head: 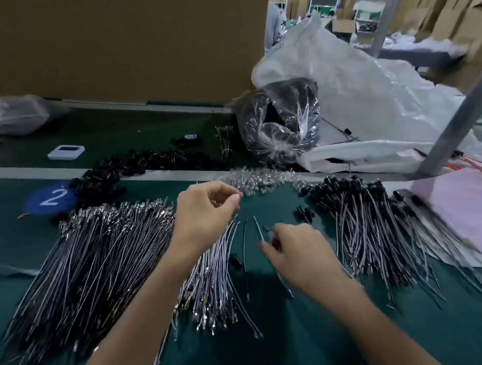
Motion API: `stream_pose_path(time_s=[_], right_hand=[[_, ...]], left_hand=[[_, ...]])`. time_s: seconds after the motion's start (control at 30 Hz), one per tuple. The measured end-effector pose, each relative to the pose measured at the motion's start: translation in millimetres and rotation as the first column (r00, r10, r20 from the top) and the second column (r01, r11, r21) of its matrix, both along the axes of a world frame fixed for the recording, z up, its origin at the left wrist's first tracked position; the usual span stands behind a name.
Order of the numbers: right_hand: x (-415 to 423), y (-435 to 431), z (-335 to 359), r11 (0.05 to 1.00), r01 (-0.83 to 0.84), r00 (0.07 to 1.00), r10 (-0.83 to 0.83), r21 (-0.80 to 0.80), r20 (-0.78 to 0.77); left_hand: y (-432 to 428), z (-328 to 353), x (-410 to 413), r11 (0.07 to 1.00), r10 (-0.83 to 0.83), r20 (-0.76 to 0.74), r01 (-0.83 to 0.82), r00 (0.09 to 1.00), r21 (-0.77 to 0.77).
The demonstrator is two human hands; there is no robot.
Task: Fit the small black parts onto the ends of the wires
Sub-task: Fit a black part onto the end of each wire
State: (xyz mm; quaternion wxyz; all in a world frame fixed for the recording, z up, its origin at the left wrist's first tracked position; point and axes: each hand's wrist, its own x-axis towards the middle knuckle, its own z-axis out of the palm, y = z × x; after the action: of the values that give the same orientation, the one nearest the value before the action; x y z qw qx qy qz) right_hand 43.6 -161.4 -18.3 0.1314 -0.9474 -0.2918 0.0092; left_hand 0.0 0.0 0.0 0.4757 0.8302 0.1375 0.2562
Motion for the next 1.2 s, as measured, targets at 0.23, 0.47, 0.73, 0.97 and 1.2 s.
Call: stream_pose_path(time_s=[0.23,0.47,0.73,0.97,1.2], right_hand=[[7.0,9.6,-27.1,0.992,-0.002,0.998,0.01,-0.124,0.068],[8.3,9.2,-30.4,0.996,0.026,0.992,-0.014,-0.089,0.129],[20.4,-0.4,-25.0,0.939,-0.068,0.992,0.029,0.337,0.12],[19.9,-4.2,-23.6,0.688,0.209,0.958,-0.003,0.695,-0.286],[11.0,-1.7,-18.8,0.431,0.431,0.807,0.209,0.792,-0.553]], left_hand=[[9.6,-19.3,6.7,0.962,0.27,0.131,-0.273,0.954,0.006],[-4.5,-31.8,1.8,0.91,0.173,-0.149,-0.1,0.974,0.401],[-13.7,-41.9,8.2,0.778,0.188,-0.405,0.116,0.895,0.617],[-18.0,-48.3,13.5,0.81,0.131,-0.447,0.165,0.885,0.563],[-23.9,-29.7,11.8,0.987,-0.096,-0.132,0.077,0.987,-0.142]])
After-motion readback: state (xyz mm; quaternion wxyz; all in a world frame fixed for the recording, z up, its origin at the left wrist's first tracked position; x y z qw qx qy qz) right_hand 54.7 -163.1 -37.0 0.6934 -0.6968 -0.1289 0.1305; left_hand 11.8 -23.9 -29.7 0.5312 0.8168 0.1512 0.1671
